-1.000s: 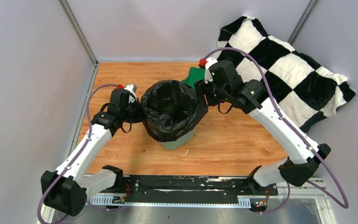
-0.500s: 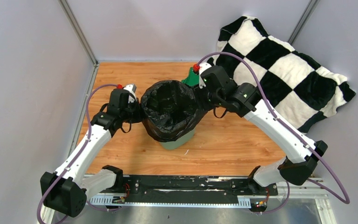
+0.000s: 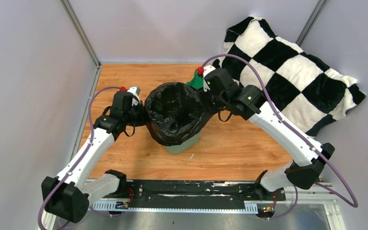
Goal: Put the trash bags into the trash bin
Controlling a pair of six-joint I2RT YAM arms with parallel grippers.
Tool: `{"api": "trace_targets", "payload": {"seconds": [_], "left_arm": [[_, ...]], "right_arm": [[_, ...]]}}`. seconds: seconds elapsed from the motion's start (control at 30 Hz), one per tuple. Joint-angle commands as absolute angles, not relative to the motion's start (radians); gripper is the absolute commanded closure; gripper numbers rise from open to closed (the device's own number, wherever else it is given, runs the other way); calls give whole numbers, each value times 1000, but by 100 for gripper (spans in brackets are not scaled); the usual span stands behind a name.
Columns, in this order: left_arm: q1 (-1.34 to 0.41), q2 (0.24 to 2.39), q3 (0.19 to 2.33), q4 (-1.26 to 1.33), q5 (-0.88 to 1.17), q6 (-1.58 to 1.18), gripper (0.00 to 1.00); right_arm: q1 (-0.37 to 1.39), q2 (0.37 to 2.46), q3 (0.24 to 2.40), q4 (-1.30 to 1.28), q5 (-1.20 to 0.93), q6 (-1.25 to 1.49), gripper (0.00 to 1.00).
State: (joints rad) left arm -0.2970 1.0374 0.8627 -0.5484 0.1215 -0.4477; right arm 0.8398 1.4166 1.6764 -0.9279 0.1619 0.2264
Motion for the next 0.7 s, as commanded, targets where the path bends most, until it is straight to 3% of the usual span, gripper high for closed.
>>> {"api": "trace_targets", "payload": {"seconds": [0.0,0.27,0.67], "left_arm": [[-301,1025,876,-548,130,-439,99],[-301,1022,876,-548,129,-436,99],[-301,1035,871,-540,131,-430,99]], "right_arm": [[854,1422,1650,-945,174,241,67],[854,1380,1613,-962,240,262,95],[854,1279,1484,-877,232,306,96]]}}
